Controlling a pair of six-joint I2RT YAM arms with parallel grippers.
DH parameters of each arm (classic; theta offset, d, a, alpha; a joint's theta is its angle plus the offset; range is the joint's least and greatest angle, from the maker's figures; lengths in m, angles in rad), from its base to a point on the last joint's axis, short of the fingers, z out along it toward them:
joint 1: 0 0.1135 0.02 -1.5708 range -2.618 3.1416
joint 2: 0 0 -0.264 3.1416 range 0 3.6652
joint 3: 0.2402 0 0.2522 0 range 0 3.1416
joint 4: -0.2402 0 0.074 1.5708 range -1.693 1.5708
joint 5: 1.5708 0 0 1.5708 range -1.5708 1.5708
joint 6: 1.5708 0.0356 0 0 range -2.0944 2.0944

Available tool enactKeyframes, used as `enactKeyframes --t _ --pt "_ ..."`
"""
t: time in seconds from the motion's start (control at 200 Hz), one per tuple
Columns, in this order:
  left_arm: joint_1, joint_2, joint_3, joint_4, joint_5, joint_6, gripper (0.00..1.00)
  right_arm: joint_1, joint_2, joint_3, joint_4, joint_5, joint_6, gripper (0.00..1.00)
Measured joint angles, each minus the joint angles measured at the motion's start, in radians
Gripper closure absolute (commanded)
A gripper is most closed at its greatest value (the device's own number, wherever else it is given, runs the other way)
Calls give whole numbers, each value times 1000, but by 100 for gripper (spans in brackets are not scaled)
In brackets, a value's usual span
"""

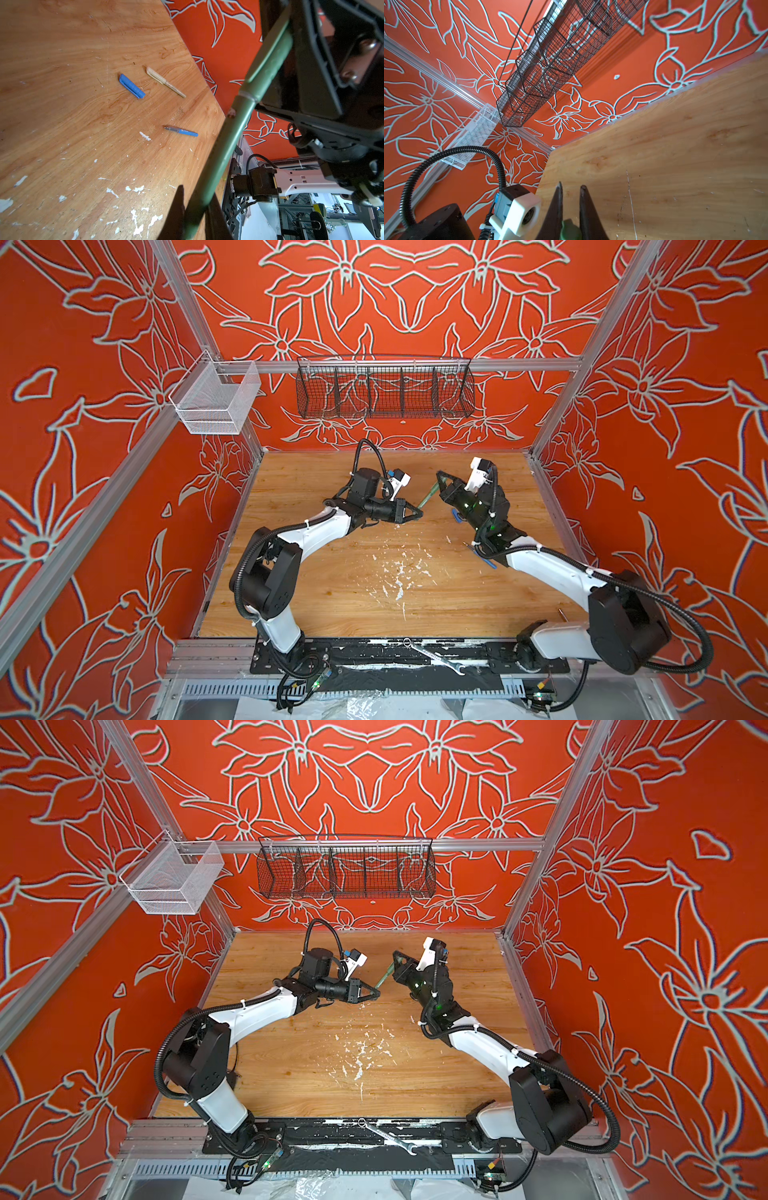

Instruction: Insert the pens into the pen caps

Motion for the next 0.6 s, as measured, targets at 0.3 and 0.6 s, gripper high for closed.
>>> enactKeyframes --t 0.3,0.6 --pt "-32 -229 -209 8 -185 -17 33 56 5 78 -215 -190 -61 100" --pt "-31 -534 -338 -145 -420 18 3 33 52 182 -443 -332 -148 100"
